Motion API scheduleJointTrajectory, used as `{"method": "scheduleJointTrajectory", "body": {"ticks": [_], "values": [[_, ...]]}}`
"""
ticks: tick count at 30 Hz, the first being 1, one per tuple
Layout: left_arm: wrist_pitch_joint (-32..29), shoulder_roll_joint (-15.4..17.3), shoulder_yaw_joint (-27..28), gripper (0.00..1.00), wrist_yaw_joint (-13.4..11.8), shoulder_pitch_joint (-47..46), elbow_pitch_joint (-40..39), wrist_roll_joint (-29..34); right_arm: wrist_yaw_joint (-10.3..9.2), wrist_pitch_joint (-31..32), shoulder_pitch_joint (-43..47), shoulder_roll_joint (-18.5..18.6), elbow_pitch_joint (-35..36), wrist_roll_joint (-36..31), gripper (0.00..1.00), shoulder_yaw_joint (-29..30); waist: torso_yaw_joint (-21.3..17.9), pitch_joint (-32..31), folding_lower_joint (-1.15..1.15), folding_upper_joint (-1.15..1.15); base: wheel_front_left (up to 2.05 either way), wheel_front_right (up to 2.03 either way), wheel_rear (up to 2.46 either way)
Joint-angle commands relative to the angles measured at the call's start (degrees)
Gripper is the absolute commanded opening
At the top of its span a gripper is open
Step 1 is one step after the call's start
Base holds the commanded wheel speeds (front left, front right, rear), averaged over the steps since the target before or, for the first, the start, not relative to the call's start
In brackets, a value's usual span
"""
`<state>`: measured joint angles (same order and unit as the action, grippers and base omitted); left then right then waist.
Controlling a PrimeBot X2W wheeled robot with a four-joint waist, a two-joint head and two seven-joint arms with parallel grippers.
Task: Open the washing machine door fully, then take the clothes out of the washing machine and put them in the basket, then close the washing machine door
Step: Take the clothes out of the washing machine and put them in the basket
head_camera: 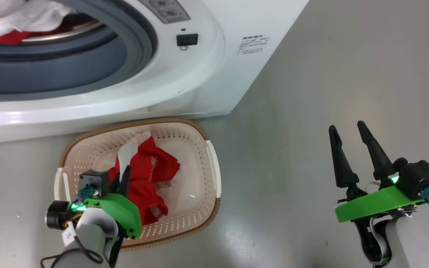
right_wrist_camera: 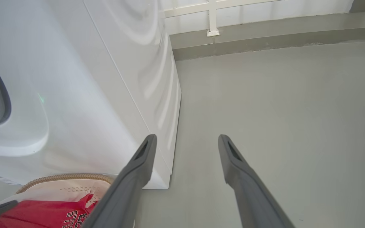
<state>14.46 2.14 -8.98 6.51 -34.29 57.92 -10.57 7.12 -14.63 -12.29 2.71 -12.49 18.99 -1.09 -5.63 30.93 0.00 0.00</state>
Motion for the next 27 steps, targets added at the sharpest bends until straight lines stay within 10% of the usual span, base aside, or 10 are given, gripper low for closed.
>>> {"method": "scheduleJointTrajectory", "body": {"ticks": [1, 3, 4, 27], "values": [[0.5, 1.5, 2.0, 0.50, -0.5, 0.3, -0.6, 0.6, 0.36, -0.4, -0.2, 0.2, 1.4, -0.6, 1.00, -1.1, -0.5, 0.9, 0.00, 0.00, 0.00, 0.00, 0.00], [0.5, 1.6, 2.5, 0.98, -0.6, 0.0, -0.6, 0.8, 0.36, -0.4, -0.3, 0.2, 1.4, -0.6, 1.00, -1.1, -0.5, 1.1, 0.00, 0.00, 0.00, 0.00, 0.00], [0.5, 1.6, 2.8, 1.00, -0.6, 0.0, -0.7, 0.8, 0.36, -0.4, -0.3, 0.2, 1.4, -0.6, 1.00, -1.1, -0.5, 1.1, 0.00, 0.00, 0.00, 0.00, 0.00], [0.5, 1.0, 8.6, 1.00, -0.1, 5.4, -8.8, 0.8, 0.36, -0.4, 1.6, 0.2, -0.6, -1.6, 1.00, -1.5, 1.2, -7.1, 0.00, 0.00, 0.00, 0.00, 0.00]]}}
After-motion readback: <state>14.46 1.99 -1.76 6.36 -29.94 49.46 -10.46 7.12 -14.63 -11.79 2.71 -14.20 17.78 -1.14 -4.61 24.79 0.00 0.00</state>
